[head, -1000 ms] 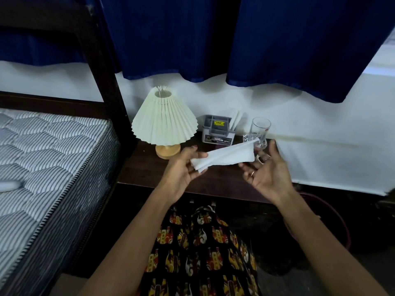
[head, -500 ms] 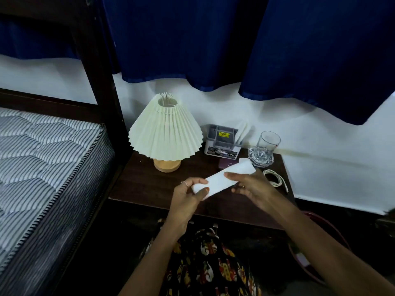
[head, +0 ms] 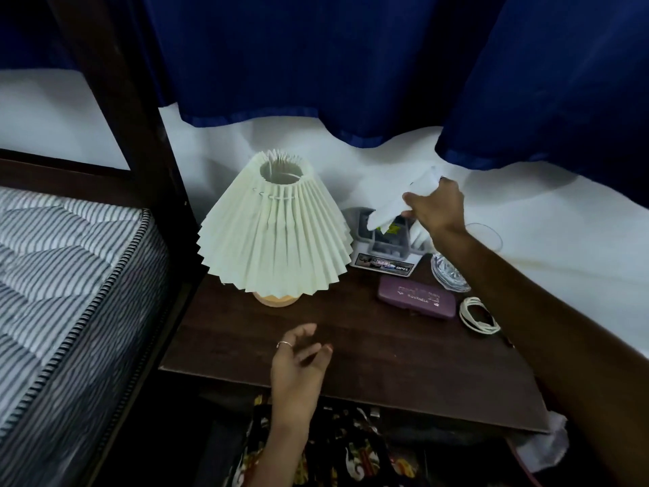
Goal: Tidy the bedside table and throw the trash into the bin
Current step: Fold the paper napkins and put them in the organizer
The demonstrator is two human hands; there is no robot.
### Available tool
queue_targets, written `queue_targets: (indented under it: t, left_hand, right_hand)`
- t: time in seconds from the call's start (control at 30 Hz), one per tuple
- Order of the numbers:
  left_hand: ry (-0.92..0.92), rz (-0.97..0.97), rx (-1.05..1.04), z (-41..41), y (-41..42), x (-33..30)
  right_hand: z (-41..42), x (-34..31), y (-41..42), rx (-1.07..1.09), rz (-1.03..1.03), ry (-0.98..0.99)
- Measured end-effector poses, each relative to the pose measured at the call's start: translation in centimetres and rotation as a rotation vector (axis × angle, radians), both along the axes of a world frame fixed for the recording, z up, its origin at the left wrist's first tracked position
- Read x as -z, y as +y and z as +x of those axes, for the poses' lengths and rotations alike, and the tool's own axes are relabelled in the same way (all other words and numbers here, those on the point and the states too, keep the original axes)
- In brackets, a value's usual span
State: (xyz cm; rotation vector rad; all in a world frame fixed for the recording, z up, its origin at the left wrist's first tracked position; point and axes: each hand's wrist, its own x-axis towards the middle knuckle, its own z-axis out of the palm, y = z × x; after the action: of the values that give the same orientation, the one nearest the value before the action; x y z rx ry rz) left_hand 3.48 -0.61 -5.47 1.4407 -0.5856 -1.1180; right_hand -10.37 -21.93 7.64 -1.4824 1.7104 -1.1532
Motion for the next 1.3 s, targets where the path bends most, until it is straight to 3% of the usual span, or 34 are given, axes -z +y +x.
queue_targets:
  t: [0.37,0.67,1.1,1.3]
  left_hand:
    - [-0.070,0.023,0.026,-0.1,-0.7,0.7]
    - [-0.087,0.044,0.039,-0.4,-0.8,0.3]
    - [-0.110,0.043,0.063,-0.3,-0.9,0.9]
    - [-0.123,0.038,0.057,-0.5,-1.2,0.8]
  right_hand:
    - [0.2,2.6,-2.5,0.026,0.093,-0.186]
    - [0.7,3.0,-2.9,-0.076,-0.011,0.185]
    - [2.9,6.2,-4.5,-0.154,0.079,0.322]
    - [2.6,7.0,-2.5,-0.180,-0.151,0.498]
